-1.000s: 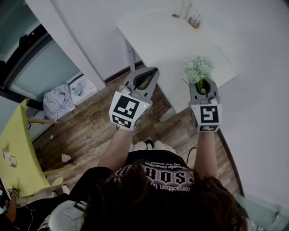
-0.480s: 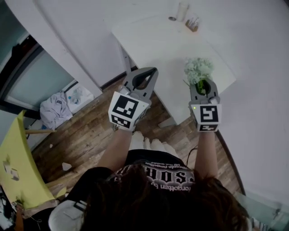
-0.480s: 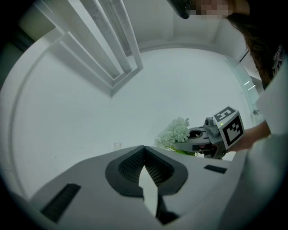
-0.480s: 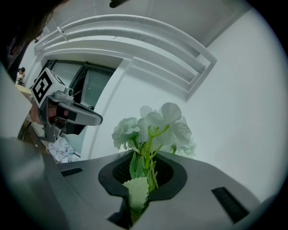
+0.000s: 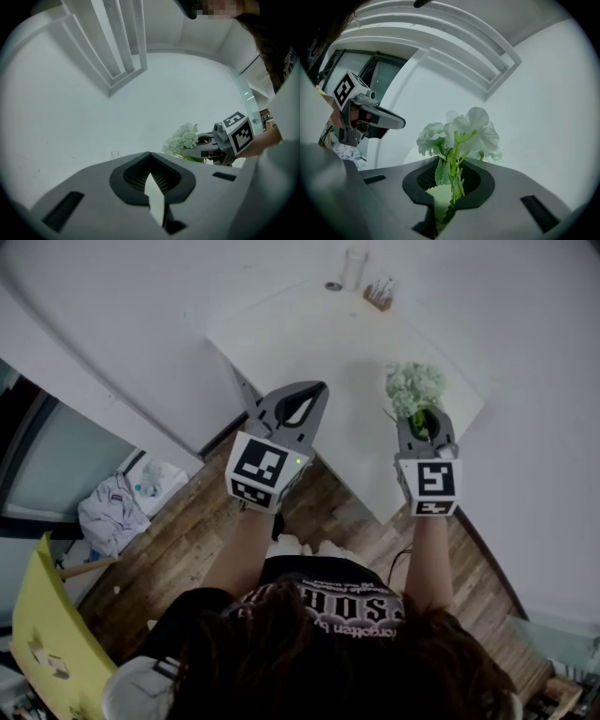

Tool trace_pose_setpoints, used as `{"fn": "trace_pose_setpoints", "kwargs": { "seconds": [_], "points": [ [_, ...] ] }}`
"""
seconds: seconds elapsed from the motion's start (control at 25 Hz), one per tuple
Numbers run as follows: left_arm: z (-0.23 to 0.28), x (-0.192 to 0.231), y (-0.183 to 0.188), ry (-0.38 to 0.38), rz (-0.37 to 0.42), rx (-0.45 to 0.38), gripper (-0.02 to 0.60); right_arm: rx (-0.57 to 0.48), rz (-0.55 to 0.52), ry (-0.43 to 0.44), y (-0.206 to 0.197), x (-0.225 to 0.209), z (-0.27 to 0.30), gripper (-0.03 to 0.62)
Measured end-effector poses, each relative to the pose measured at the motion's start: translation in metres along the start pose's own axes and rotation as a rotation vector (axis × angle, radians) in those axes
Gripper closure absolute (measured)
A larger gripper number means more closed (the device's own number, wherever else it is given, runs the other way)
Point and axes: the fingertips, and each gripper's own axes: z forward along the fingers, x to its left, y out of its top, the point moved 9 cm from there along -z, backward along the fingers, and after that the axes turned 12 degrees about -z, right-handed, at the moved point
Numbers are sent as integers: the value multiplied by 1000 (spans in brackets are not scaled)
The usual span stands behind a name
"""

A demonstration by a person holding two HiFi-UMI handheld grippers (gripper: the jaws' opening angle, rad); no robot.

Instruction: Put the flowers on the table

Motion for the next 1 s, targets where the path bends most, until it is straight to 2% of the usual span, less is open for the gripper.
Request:
{"fn": "trace_pose_setpoints", "kwargs": {
  "seconds": [0.6, 0.84, 1.0],
  "points": [
    [40, 103, 21, -175, -3, 28, 581, 93, 23, -140, 27, 16, 77, 539],
    [62, 119, 19, -231, -29, 33, 581, 121, 29, -169, 24, 14, 93, 539],
    [81, 122, 18, -252, -16, 44, 581, 130, 30, -168, 18, 6, 105, 539]
  ]
}}
